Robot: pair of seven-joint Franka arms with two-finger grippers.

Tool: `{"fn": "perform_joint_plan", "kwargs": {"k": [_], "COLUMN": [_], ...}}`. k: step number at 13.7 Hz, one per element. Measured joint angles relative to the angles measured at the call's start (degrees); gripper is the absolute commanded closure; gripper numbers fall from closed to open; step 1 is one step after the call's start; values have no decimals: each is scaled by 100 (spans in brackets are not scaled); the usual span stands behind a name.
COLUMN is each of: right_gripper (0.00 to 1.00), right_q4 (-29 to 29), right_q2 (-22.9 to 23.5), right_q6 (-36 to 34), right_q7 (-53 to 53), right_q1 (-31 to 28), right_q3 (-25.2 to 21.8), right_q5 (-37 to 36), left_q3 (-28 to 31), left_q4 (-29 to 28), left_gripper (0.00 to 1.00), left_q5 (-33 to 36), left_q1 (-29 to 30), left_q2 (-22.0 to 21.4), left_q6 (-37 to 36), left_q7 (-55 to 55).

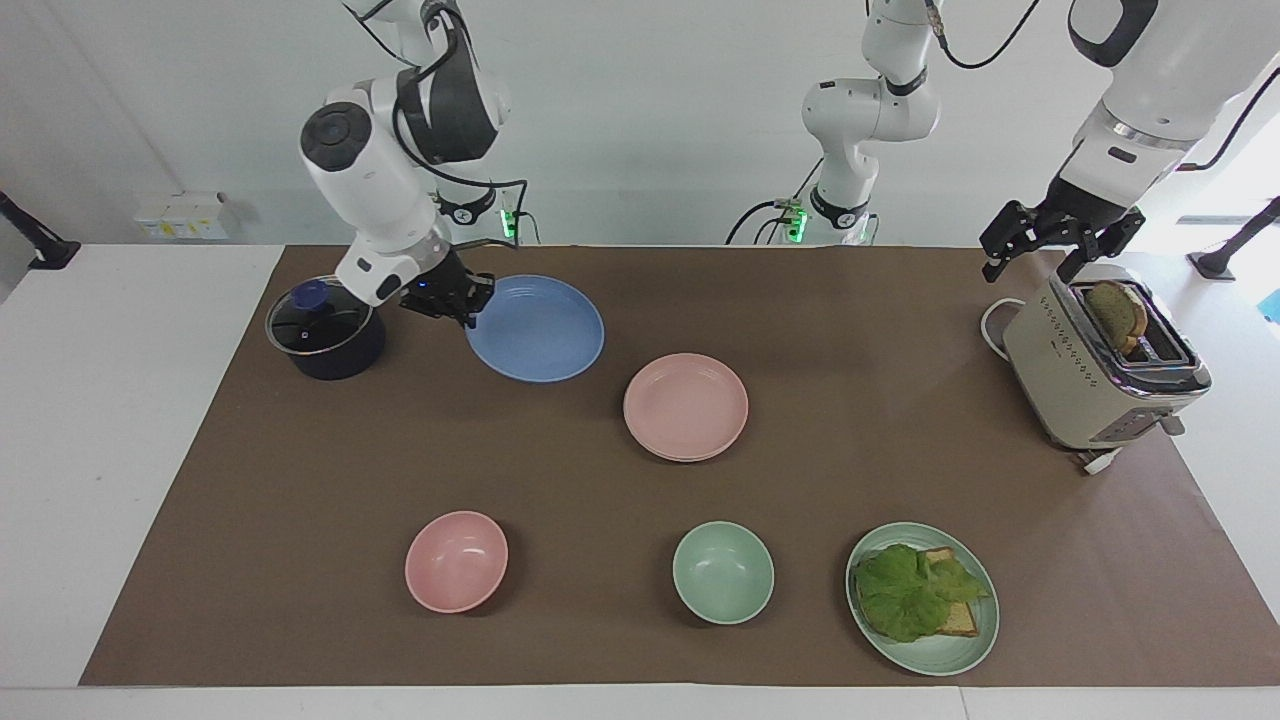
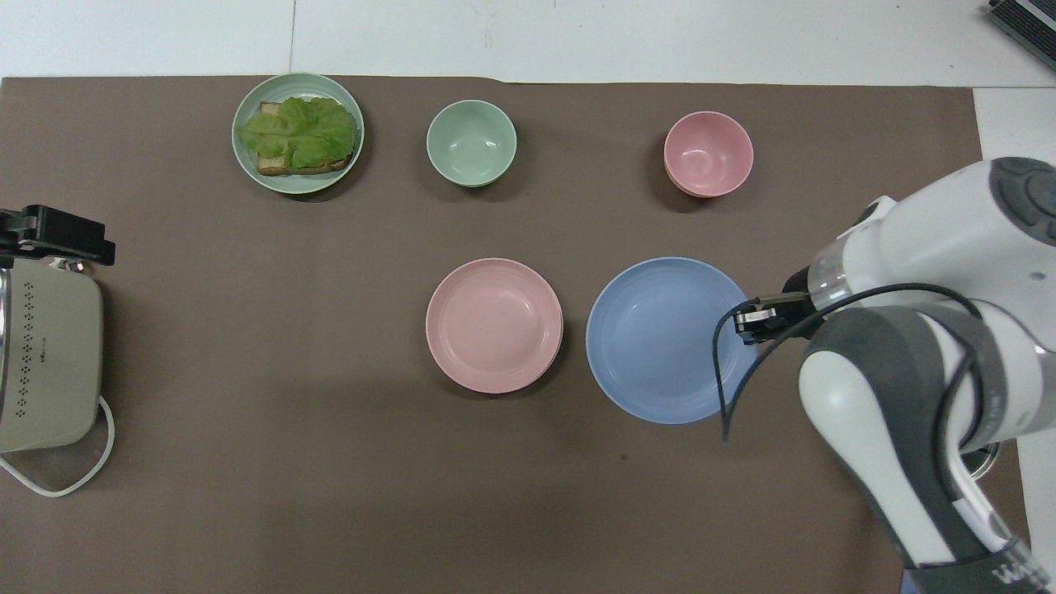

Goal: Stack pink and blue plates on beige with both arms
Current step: 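Grasp the blue plate and carry it onto the pink plate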

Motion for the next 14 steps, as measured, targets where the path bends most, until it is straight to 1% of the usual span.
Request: {"fn": "perform_joint_plan", "kwargs": {"k": [2,5,6,8,12,14], "right_gripper": [100,100,100,100,100,100], "right_q4": [-129,-166,-169,-169,-167,-189], "right_q2": [150,438,548,699,728,862], "right_q6": [570,1152,1371,1631,1717,2022], "right_q7": [816,1508,1703,1905,1907,1964], "right_q1": [540,1006,1139,1257,1250,1356], "right_q3": [12,13,15,15,-13,-9], "right_q5": [217,632,667,758,930,977], "left_q3": [0,0,0,0,0,0], "left_q4": [0,0,0,0,0,0], "left_gripper": [0,0,0,0,0,0], "left_q5": [0,0,0,0,0,0], "left_q1": [0,0,0,0,0,0], "left_q2": [0,0,0,0,0,0], "left_q6": [0,0,0,0,0,0], "left_q7": [0,0,0,0,0,0]}}
